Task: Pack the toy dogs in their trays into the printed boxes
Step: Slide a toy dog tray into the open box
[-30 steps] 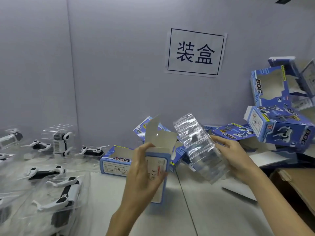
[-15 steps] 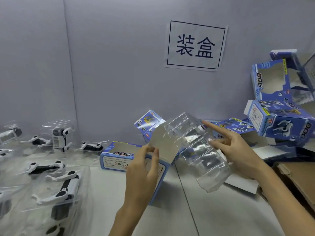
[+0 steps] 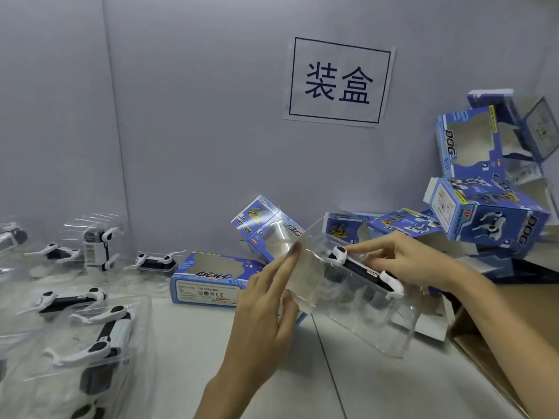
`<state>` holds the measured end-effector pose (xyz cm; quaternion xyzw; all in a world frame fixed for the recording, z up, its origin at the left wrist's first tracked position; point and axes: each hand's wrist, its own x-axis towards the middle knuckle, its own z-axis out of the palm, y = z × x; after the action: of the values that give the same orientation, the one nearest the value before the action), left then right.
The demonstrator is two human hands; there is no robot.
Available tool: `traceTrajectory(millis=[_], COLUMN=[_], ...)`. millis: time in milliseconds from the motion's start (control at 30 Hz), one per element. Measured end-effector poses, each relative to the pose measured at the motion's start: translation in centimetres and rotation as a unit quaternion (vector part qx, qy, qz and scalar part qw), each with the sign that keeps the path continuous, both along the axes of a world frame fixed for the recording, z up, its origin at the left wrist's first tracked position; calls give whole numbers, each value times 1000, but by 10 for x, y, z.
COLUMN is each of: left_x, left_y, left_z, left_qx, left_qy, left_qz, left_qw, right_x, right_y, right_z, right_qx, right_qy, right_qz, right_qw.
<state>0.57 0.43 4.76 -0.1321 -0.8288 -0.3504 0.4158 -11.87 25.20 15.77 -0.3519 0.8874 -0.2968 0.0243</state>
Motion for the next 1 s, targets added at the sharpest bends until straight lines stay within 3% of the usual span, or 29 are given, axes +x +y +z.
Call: traceTrajectory(millis=[133, 500, 733, 1000], left_x=[4, 2, 3, 6], left_y=[2, 9, 8, 9], left_z=[1, -3, -6, -5], left_qx=[-42, -43, -32, -74], left_qy=[5, 21, 1, -3], left_qz=[10, 46, 32, -15], left_qw=[999, 998, 999, 997], right_x=[-7, -15, -4, -10], right_y=[2, 3, 10, 9], right_z=[13, 33, 35, 33], right_qx=[43, 82, 70, 113], right_qy=[0, -43, -24, -97], right_qz=[-3, 3, 22, 48], right_qw=[999, 996, 997, 988])
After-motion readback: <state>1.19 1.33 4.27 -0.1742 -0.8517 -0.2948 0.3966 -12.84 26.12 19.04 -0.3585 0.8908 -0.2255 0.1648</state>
